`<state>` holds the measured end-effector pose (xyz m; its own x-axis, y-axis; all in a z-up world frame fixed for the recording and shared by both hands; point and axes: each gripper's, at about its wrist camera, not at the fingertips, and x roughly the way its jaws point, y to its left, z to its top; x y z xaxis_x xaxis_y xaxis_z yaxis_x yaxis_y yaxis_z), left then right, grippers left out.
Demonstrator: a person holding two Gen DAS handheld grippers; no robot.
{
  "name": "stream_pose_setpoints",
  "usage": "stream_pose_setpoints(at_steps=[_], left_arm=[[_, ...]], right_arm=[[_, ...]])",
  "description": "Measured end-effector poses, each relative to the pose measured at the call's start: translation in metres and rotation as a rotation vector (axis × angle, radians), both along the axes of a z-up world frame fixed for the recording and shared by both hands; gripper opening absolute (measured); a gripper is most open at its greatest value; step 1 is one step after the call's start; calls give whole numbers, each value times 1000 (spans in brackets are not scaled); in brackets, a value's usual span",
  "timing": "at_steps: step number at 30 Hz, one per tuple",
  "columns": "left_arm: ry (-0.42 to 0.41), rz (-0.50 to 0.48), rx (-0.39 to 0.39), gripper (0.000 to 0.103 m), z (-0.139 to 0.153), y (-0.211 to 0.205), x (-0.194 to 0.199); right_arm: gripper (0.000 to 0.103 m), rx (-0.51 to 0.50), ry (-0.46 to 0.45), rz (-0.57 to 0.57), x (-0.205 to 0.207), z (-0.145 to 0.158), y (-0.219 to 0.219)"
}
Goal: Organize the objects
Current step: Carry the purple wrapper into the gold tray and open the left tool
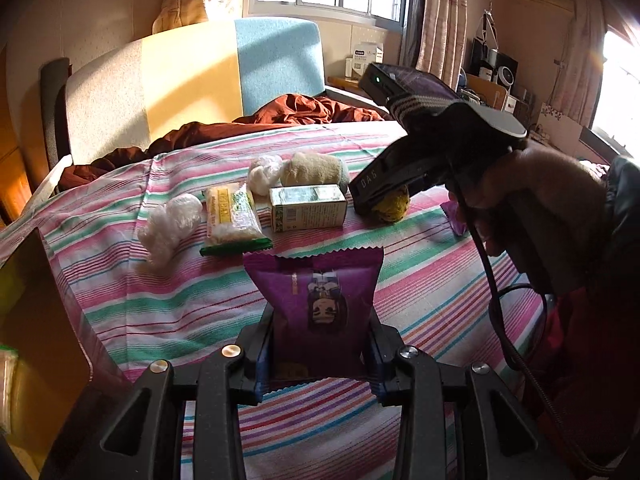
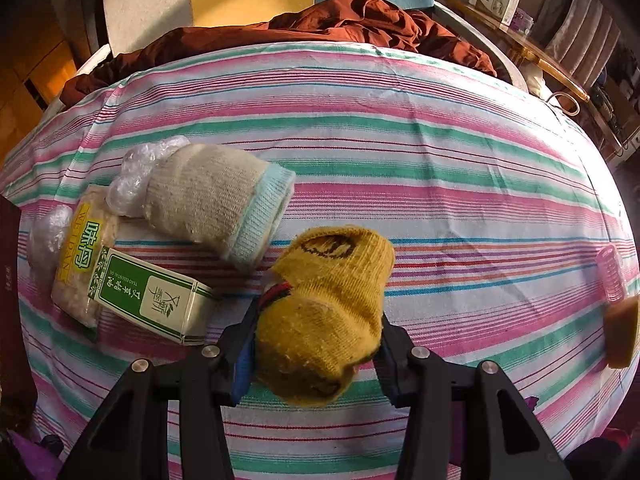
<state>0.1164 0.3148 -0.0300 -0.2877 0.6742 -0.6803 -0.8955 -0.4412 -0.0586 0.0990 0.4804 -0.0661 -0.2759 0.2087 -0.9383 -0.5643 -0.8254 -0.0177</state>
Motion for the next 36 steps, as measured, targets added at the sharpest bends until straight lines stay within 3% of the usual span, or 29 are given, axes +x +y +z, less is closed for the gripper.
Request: stream_pose_setpoints(at_steps=[5,16,20,25,30,36], left_arm=[[-11,64,7,38,19,-19,-14],[-83,262,10,38,31,-81,-70],[-129,366,34,38,45,-116,-107],[-258,526,53,38,47,-166,-168],[-255,649,5,38,43,-198,-216],[-331,772,-31,38,24,-222,-269]], right_arm=[[49,8,-3,3,0,-4,-7],[49,46,-20,17,9,3,-24],[49,68,-31,31,10,4,-31],[49,71,-34,35,12,6,-33],[49,74,-37,39,10,4,-31],[49,74,-38,42,9,4,-30]])
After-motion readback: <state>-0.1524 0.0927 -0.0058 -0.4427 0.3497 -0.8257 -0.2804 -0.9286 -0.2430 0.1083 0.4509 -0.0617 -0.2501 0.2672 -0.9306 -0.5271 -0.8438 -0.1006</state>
